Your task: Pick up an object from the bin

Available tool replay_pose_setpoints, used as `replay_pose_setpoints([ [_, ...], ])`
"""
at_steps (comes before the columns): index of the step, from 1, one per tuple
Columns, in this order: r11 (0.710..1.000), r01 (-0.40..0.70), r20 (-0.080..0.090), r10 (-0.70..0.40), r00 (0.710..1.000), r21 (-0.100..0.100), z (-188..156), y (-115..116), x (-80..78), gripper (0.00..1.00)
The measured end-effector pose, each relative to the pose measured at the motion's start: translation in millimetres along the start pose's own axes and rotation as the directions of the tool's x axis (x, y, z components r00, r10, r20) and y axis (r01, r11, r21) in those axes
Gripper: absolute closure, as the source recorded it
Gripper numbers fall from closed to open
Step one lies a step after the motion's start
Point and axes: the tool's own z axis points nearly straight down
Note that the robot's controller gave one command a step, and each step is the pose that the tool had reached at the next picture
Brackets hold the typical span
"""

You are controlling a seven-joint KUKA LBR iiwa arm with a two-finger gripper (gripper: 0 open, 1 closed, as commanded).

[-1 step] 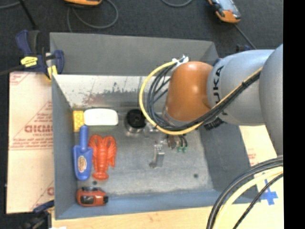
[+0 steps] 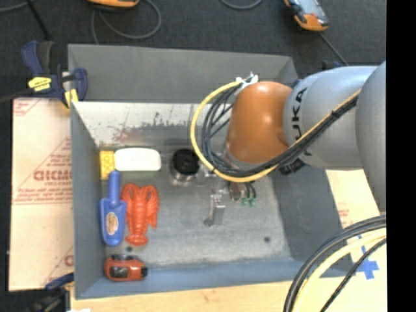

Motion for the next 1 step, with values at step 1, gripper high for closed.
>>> replay_pose_setpoints([
  [1,1.0,0.027,-0.001,-0.027,1.0,0.002,-26.2,-27.4,-34.2,0.0],
])
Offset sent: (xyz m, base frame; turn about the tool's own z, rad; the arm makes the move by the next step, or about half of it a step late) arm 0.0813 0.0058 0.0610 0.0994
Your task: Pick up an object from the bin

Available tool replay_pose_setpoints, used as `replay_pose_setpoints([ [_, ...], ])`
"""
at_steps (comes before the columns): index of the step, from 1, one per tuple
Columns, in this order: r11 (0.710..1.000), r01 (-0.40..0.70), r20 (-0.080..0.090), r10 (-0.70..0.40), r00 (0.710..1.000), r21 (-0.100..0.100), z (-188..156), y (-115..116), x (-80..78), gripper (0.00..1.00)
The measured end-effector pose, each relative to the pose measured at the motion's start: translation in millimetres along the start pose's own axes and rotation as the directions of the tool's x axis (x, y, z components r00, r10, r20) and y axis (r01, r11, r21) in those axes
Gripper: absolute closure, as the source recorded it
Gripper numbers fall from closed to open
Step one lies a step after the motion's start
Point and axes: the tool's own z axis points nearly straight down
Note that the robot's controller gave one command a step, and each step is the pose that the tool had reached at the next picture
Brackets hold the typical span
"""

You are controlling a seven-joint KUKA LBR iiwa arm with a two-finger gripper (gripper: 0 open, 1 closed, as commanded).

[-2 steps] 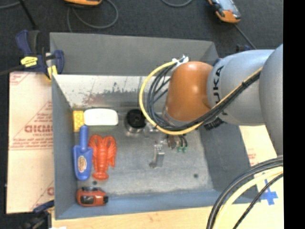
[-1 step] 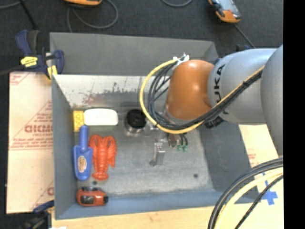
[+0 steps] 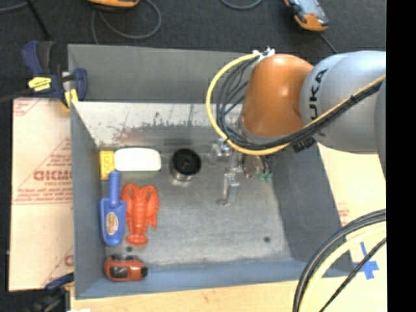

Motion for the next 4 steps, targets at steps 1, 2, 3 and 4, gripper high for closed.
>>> replay_pose_setpoints([
  [1,0.993,-0.118,0.002,0.118,0.993,-0.001,-30,22,-41.5,0.0],
  [2,0.998,-0.06,0.006,0.06,0.998,0.0,-10,28,-40.4,0.0],
  [3,0.993,-0.116,0.003,0.116,0.993,-0.001,32,50,-30.6,0.0],
  [4,0.993,-0.122,0.005,0.122,0.993,-0.002,74,65,-11.2,1.0],
])
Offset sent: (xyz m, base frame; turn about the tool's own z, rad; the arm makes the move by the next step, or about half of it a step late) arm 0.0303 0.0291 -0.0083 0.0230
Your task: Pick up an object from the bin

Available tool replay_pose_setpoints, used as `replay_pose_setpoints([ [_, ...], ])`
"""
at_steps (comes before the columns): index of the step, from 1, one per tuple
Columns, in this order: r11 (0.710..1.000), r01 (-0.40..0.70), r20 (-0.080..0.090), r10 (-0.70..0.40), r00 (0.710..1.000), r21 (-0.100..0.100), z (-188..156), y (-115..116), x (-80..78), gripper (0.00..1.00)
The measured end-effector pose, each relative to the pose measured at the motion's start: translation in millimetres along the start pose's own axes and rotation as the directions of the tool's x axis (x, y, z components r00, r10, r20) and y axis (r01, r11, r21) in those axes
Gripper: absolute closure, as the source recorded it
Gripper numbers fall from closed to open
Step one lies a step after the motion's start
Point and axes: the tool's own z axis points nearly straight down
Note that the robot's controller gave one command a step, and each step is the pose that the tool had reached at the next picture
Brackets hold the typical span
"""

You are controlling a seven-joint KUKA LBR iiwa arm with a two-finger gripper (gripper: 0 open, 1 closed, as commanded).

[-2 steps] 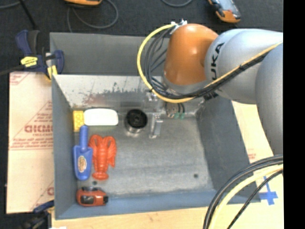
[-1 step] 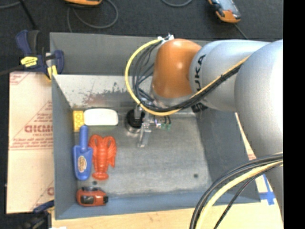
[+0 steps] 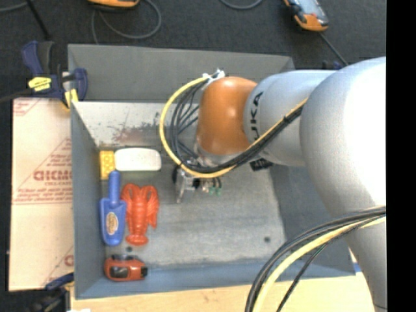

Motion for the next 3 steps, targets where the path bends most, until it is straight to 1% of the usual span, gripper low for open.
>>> replay_pose_setpoints([
  [1,1.0,-0.001,-0.002,0.001,1.0,0.0,1,0,0.8,0.0],
  [2,1.0,-0.001,-0.002,0.001,1.0,0.0,1,0,0.8,0.0],
  [3,0.998,0.061,-0.006,-0.061,0.998,0.0,-18,-32,-16.8,0.0],
])
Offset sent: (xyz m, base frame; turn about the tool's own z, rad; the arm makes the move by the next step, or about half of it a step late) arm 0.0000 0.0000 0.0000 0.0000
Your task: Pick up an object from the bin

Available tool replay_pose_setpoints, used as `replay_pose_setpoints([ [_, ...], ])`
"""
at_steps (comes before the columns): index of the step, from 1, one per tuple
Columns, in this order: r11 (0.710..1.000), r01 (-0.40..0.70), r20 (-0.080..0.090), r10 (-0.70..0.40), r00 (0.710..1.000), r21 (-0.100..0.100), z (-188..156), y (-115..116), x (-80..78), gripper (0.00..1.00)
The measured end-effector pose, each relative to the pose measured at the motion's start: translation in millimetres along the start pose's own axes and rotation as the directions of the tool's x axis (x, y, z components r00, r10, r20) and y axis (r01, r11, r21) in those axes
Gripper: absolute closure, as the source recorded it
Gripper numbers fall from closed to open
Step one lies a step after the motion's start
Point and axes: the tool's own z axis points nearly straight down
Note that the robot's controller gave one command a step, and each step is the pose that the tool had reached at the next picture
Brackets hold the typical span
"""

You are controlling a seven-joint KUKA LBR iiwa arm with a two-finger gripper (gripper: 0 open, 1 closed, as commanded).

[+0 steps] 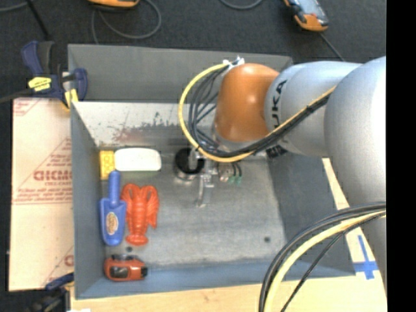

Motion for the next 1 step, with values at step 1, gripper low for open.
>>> replay_pose_setpoints([
  [1,0.999,0.038,0.005,-0.038,0.999,0.002,-9.1,-30.0,-10.8,1.0],
])
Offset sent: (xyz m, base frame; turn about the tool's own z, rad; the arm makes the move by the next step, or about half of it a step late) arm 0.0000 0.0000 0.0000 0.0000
